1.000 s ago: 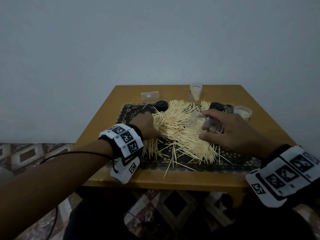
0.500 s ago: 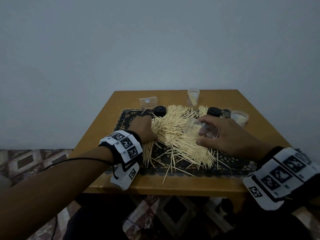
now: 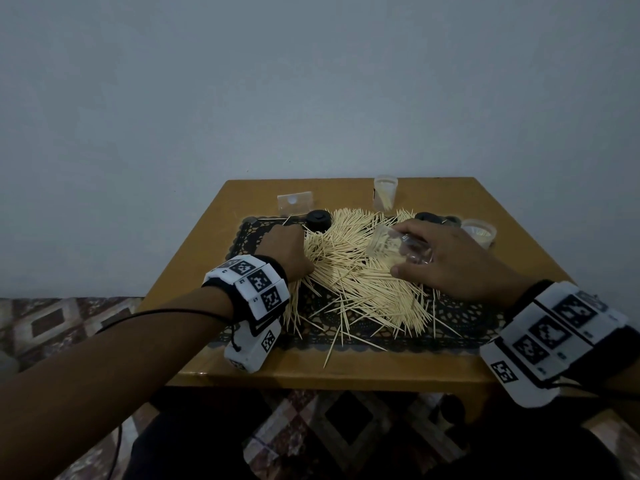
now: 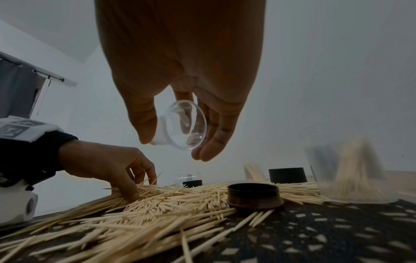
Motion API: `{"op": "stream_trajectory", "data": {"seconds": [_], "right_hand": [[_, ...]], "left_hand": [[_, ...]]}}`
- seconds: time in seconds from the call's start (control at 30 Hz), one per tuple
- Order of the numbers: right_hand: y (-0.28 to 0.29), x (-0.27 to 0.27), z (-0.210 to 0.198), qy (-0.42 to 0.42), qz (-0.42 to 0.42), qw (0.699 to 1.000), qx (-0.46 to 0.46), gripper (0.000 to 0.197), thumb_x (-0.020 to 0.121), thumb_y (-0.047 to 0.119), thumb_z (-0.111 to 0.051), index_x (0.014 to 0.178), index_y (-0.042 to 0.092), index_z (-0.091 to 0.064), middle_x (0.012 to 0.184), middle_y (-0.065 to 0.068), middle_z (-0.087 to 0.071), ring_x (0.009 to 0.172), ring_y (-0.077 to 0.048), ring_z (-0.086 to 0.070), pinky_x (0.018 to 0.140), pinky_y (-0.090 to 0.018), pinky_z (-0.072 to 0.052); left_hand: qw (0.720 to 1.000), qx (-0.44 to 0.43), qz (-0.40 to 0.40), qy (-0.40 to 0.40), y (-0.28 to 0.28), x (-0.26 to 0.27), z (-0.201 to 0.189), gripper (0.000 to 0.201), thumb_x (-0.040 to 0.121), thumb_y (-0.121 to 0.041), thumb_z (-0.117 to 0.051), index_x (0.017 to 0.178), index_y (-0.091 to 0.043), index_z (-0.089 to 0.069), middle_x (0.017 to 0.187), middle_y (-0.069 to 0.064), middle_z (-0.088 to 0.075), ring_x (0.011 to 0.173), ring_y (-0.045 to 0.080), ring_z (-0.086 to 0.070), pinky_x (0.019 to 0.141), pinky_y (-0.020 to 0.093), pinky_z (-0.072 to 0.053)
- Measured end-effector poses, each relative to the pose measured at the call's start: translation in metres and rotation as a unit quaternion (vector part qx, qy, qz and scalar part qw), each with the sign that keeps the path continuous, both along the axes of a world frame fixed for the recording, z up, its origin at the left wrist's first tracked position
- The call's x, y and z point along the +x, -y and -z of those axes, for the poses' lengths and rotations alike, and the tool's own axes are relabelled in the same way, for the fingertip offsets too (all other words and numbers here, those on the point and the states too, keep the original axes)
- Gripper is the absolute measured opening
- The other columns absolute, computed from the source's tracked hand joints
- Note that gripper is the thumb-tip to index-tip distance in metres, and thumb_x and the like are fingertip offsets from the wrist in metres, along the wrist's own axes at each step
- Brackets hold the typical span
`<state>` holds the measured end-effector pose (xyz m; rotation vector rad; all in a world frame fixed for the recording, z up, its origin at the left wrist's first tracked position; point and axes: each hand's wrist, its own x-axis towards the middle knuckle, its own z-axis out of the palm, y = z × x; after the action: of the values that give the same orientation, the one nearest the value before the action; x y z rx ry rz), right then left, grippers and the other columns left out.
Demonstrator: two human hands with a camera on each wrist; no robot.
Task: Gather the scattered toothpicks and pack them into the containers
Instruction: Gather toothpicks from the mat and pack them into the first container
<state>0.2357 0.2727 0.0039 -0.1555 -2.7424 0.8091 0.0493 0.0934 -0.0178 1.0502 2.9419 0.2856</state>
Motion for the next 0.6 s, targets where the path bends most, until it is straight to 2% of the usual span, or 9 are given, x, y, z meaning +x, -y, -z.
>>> {"op": "stream_trajectory", "data": {"seconds": [0.03,0.13,0.23,0.33,0.43,0.6], "right_hand": [[0.001,0.000,0.000,0.001,-0.002,1.000,-0.001,0.053,0.081,0.031,-0.076,0.129,0.020,-0.055,0.107,0.000,-0.066,0.091,-0.012,-0.064,0.076,-0.023,-0.051],[0.002,0.000,0.001,-0.002,-0.005,1.000,0.001,0.053,0.081,0.031,-0.076,0.129,0.020,-0.055,0.106,0.001,-0.066,0.090,-0.012,-0.063,0.075,-0.023,-0.051],[0.003,0.000,0.001,-0.002,-0.003,1.000,-0.005,0.055,0.081,0.031,-0.076,0.130,0.019,-0.055,0.108,0.000,-0.065,0.092,-0.013,-0.063,0.076,-0.023,-0.051],[0.004,-0.001,0.002,-0.004,-0.003,1.000,-0.002,0.056,0.081,0.031,-0.077,0.130,0.019,-0.055,0.108,0.001,-0.065,0.090,-0.010,-0.063,0.070,-0.016,-0.048],[0.004,-0.001,0.000,-0.003,-0.001,1.000,-0.005,0.055,0.081,0.031,-0.077,0.130,0.020,-0.055,0.107,0.003,-0.065,0.089,-0.009,-0.062,0.068,-0.013,-0.046],[0.004,0.000,-0.002,-0.004,-0.001,1.000,-0.001,0.052,0.080,0.031,-0.077,0.128,0.022,-0.057,0.103,0.005,-0.065,0.085,-0.008,-0.061,0.066,-0.007,-0.043]], "left_hand": [[1.000,-0.006,0.000,-0.004,0.000,0.001,-0.001,0.020,0.078,-0.020,-0.070,0.078,-0.009,-0.052,0.074,0.006,-0.054,0.065,0.018,-0.048,0.053,0.029,-0.040],[1.000,-0.017,0.006,-0.009,-0.002,0.003,-0.001,0.036,0.079,-0.014,-0.067,0.058,-0.012,-0.038,0.057,0.003,-0.041,0.050,0.014,-0.037,0.043,0.025,-0.029],[1.000,0.002,0.000,-0.014,-0.002,0.003,-0.002,0.039,0.078,-0.011,-0.066,0.055,-0.013,-0.034,0.055,0.002,-0.037,0.048,0.015,-0.034,0.042,0.025,-0.026],[1.000,0.022,-0.006,-0.011,0.000,-0.001,-0.005,0.042,0.076,-0.011,-0.066,0.053,-0.014,-0.031,0.051,0.000,-0.032,0.045,0.015,-0.029,0.042,0.023,-0.023],[0.999,0.050,-0.018,0.001,0.002,-0.004,-0.008,0.038,0.075,-0.009,-0.067,0.051,-0.012,-0.037,0.048,0.000,-0.031,0.042,0.014,-0.027,0.040,0.021,-0.022],[0.995,0.086,-0.038,0.024,0.002,-0.011,-0.013,0.022,0.074,-0.015,-0.075,0.059,-0.008,-0.059,0.056,0.005,-0.047,0.049,0.016,-0.037,0.043,0.020,-0.027]]}}
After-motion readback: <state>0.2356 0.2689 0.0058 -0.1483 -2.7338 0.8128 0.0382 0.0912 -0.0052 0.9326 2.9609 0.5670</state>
